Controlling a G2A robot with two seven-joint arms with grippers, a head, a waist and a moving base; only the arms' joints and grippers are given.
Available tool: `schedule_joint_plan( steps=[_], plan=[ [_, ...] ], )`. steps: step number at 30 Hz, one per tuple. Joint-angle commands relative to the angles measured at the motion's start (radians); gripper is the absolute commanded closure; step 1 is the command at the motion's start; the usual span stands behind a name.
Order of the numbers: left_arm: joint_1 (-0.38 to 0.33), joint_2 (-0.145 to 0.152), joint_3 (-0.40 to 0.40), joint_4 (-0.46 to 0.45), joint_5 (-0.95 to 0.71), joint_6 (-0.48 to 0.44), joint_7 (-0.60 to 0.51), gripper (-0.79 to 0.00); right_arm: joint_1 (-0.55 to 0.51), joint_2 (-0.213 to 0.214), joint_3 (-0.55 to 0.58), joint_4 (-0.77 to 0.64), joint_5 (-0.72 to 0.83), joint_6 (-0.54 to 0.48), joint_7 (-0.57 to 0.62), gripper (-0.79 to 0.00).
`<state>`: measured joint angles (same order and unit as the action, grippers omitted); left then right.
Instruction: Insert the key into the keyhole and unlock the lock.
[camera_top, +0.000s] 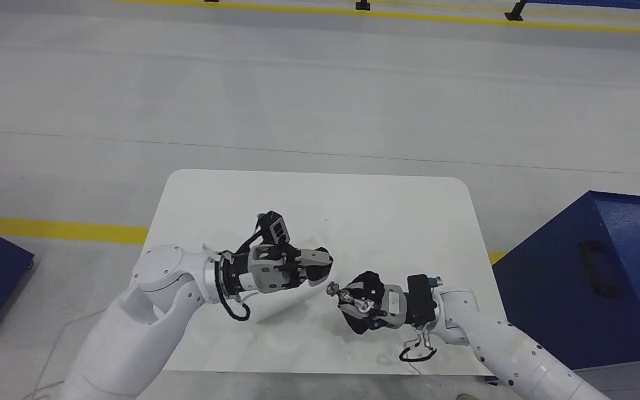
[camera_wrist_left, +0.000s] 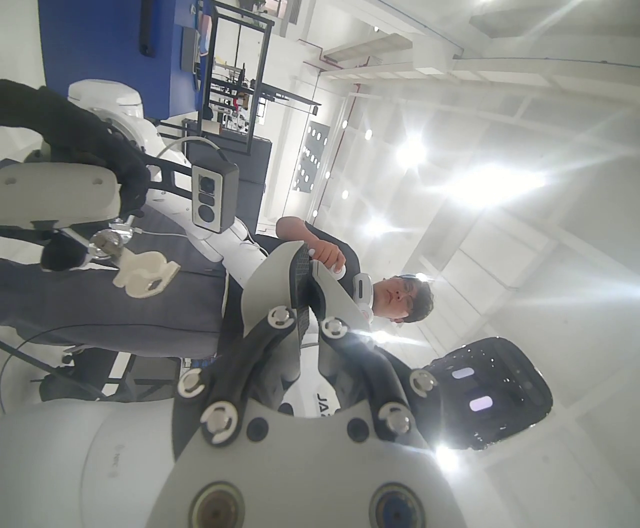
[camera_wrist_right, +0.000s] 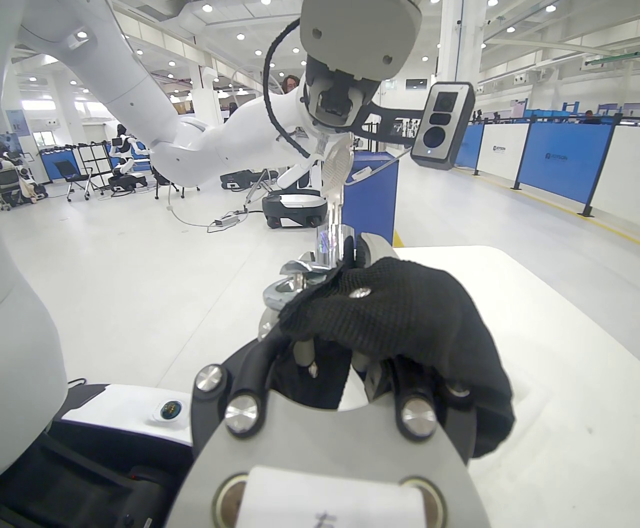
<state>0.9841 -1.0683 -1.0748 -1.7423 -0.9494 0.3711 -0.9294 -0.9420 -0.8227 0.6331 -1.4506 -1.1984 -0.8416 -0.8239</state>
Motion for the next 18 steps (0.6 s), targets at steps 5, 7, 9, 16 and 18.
schedule_joint_plan(
  steps=[5,7,9,16,18],
  plan=[
    [-0.017,-0.006,0.047,0.028,0.004,0.103,0.011,0.0,-0.012,-0.006,0.028,0.003,0.008,-0.021,0.01,0.0],
    [-0.031,-0.01,0.065,0.04,0.009,0.121,0.014,0.0,-0.016,-0.008,0.036,0.005,0.026,-0.044,0.013,0.0],
    [-0.048,-0.013,0.083,0.045,0.045,0.134,0.029,0.0,-0.018,-0.011,0.046,0.006,0.036,-0.057,0.019,0.0],
    [-0.054,-0.017,0.066,0.051,0.011,0.104,0.021,0.0,-0.033,-0.018,0.077,0.009,0.057,-0.09,0.039,0.0],
    [-0.052,-0.017,0.07,0.047,0.02,0.113,0.019,0.0,-0.037,-0.02,0.086,0.01,0.06,-0.099,0.045,0.0]
  ],
)
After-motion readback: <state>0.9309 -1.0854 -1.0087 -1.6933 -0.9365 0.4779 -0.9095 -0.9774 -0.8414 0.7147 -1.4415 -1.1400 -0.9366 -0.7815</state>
